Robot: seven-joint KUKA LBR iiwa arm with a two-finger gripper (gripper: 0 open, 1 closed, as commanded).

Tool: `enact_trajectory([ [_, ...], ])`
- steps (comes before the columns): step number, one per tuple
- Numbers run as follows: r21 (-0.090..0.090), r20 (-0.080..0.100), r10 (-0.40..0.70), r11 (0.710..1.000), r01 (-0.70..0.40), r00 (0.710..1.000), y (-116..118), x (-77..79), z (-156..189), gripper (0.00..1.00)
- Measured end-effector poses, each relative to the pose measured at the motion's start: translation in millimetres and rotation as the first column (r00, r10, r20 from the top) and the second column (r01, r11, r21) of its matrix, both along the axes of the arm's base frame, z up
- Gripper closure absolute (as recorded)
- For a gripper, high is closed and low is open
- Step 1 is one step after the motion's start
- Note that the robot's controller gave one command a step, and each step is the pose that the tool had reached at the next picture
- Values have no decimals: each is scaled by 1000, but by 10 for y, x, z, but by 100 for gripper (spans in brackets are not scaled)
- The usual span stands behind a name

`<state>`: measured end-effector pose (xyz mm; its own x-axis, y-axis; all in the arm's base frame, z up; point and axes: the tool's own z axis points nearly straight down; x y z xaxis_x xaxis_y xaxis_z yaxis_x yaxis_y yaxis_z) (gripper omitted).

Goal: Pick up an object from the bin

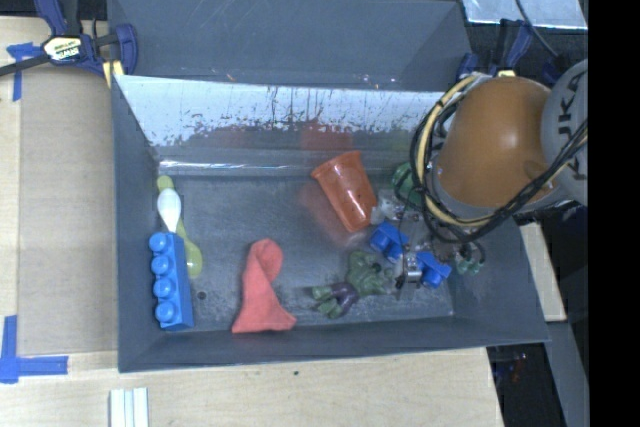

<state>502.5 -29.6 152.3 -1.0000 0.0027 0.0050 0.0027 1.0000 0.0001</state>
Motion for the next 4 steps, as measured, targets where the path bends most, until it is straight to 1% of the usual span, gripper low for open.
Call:
enact_trajectory([
  [1,0,8,1,1000,-1,1000,0,20,36,0],
  [2,-1,9,32,1000,-32,999,-15,67,-27,0],
  [3,-1,7,150,989,-150,989,-188,95,134,0],
  [4,-3,17,115,993,-115,993,-449,8,-231,0],
])
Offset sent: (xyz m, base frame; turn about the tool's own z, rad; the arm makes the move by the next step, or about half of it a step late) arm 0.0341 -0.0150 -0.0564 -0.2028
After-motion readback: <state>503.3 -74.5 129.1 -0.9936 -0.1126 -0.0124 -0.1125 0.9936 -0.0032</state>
